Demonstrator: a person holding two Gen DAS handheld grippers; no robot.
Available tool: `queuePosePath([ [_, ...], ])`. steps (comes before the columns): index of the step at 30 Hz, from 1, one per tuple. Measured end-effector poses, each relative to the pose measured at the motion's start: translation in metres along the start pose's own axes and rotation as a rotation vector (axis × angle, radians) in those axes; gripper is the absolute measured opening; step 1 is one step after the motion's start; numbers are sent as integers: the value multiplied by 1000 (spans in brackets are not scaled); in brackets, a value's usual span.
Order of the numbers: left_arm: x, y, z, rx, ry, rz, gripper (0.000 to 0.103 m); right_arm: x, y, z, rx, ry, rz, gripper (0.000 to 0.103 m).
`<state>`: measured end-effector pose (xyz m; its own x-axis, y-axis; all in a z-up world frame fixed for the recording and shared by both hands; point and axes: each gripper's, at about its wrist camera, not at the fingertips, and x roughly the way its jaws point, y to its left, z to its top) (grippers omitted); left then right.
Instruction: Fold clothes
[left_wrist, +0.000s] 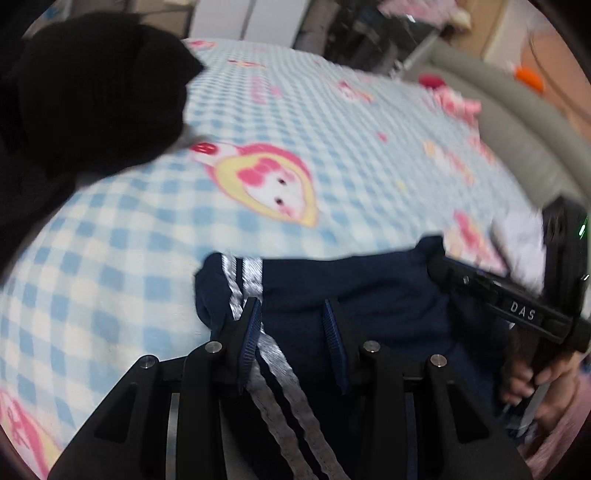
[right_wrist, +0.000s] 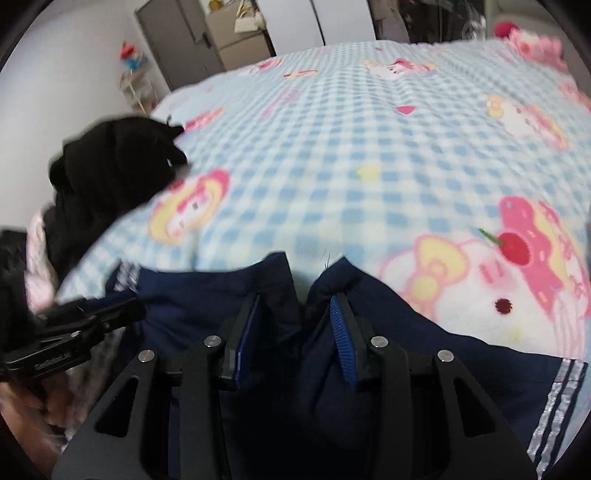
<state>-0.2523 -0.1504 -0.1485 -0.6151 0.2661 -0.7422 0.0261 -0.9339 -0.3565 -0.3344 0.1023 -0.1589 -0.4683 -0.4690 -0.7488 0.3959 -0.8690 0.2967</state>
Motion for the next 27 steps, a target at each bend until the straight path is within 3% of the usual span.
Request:
queuePosePath([
  [3,-20,1,0,-38,-23,2,42,-20,-4,8,44,12,28,40],
  [8,-67,-38,-24,83,-25,61,42,-77,8,-9,-4,26,39,40],
  [12,-104,-58,-69,42,-91,19,42,-131,19,-59,-118,0,-46,47],
  [15,-111,-75,-100,71,-64,74,42,-156,15,-105,-142,-10,-140,47],
  [20,-99,-78,-137,69,42,182,42,-175,-22,-166,68,9,-140,47],
  [24,-96,-68,-139,64,47,344,46,-175,-29,-182,49,61,-231,47],
  [27,-115,-50,-136,-63,0,277,48,-184,-34,-186,68,55,-258,47],
])
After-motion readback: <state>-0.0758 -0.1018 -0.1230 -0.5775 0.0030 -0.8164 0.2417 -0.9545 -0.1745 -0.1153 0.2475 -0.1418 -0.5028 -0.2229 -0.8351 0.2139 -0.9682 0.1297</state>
